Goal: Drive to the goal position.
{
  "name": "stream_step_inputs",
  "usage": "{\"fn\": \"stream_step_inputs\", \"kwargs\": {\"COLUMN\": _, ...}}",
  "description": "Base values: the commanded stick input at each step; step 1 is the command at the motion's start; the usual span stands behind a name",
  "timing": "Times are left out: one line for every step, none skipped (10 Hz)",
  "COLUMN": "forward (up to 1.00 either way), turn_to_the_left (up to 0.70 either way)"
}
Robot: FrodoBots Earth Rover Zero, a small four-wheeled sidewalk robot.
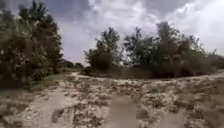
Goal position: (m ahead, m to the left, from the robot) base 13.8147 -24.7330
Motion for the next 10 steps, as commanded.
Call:
{"fn": "stream_step_inputs", "kwargs": {"forward": 0.70, "turn_to_the_left": 0.00}}
{"fn": "stream_step_inputs", "kwargs": {"forward": 0.70, "turn_to_the_left": 0.00}}
{"fn": "stream_step_inputs", "kwargs": {"forward": 0.00, "turn_to_the_left": 0.00}}
{"fn": "stream_step_inputs", "kwargs": {"forward": 0.00, "turn_to_the_left": 0.00}}
{"fn": "stream_step_inputs", "kwargs": {"forward": 0.00, "turn_to_the_left": -0.25}}
{"fn": "stream_step_inputs", "kwargs": {"forward": 0.38, "turn_to_the_left": -0.42}}
{"fn": "stream_step_inputs", "kwargs": {"forward": 0.58, "turn_to_the_left": -0.39}}
{"fn": "stream_step_inputs", "kwargs": {"forward": 0.70, "turn_to_the_left": -0.35}}
{"fn": "stream_step_inputs", "kwargs": {"forward": 0.70, "turn_to_the_left": -0.13}}
{"fn": "stream_step_inputs", "kwargs": {"forward": 0.70, "turn_to_the_left": 0.00}}
